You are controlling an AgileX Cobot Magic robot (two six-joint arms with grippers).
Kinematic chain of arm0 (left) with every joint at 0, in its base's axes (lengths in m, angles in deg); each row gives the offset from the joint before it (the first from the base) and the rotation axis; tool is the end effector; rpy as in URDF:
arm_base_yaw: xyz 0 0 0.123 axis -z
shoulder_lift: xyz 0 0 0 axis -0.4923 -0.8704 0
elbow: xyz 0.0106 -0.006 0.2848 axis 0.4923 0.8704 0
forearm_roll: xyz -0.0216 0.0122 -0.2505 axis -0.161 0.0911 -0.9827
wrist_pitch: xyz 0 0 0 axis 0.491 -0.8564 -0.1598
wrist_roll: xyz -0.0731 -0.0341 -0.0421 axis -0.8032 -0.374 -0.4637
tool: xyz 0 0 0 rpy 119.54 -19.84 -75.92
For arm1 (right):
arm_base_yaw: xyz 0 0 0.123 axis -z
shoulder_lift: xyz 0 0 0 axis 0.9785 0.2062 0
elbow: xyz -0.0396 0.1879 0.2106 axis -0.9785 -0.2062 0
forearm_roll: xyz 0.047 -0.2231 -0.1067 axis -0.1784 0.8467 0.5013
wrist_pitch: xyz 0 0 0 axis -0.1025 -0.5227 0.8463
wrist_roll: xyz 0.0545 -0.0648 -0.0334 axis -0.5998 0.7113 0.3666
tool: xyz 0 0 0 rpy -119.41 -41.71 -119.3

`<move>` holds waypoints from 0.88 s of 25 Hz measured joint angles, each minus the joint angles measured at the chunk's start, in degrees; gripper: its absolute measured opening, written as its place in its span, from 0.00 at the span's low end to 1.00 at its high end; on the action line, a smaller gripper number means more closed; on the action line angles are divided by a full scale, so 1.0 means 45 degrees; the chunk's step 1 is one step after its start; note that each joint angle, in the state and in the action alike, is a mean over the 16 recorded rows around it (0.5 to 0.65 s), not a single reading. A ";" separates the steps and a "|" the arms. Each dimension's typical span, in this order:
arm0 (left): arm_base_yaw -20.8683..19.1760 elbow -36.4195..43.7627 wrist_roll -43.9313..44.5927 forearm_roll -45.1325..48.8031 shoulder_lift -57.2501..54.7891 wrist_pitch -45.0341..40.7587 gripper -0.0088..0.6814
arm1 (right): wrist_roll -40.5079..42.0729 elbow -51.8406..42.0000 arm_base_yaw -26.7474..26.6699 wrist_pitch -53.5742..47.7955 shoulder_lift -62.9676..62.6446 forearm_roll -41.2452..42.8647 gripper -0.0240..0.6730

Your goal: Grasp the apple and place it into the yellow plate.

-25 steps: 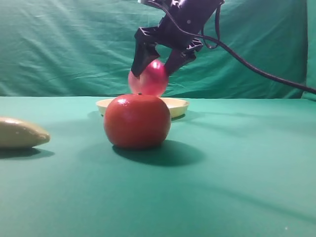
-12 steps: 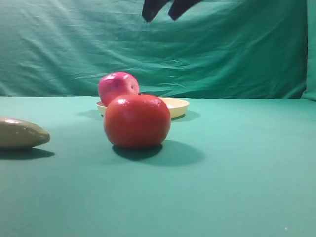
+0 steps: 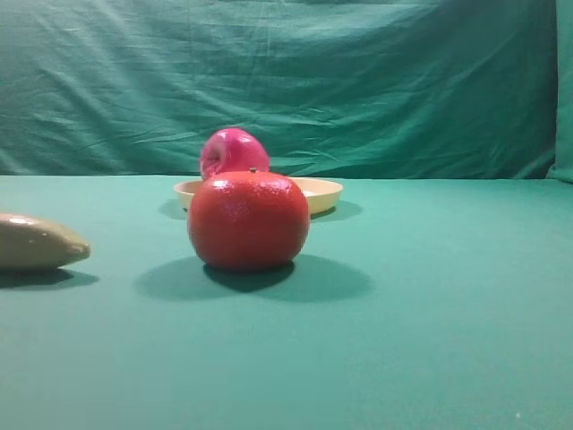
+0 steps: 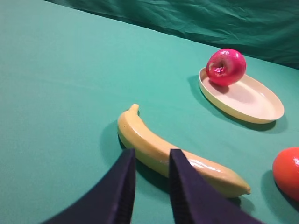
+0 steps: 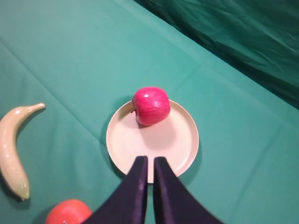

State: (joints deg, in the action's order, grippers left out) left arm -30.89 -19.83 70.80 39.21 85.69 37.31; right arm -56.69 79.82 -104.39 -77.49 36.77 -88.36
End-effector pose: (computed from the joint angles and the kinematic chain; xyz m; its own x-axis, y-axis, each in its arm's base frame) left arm 0.0531 -0.0093 0.1789 -0.2369 -0.1057 -0.9658 0.0650 0.9901 -0.1243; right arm 0.2484 0.1368 0.4296 -0.4749 -0.3673 -0.7997 -0.5993 0.8004 -0.0117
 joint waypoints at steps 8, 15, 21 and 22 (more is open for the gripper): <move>0.0000 0.0000 0.0000 0.0000 0.0000 0.0000 0.24 | -0.0316 -0.4932 0.0000 0.2180 -0.4517 0.0039 0.03; 0.0000 0.0000 0.0000 0.0000 0.0000 0.0000 0.24 | -0.0363 -0.7941 0.0000 0.2601 -0.8347 0.0039 0.03; 0.0000 0.0000 0.0000 0.0000 0.0000 0.0000 0.24 | -0.0383 -0.8983 0.0000 0.1774 -1.0713 0.0110 0.03; 0.0000 0.0000 0.0000 0.0000 0.0000 0.0000 0.24 | -0.0387 -0.9067 0.0000 0.1620 -1.0986 0.0135 0.03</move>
State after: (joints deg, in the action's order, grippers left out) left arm -30.89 -19.83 70.80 39.21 85.69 37.31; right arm -58.43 39.02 -104.39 -70.20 -12.67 -87.75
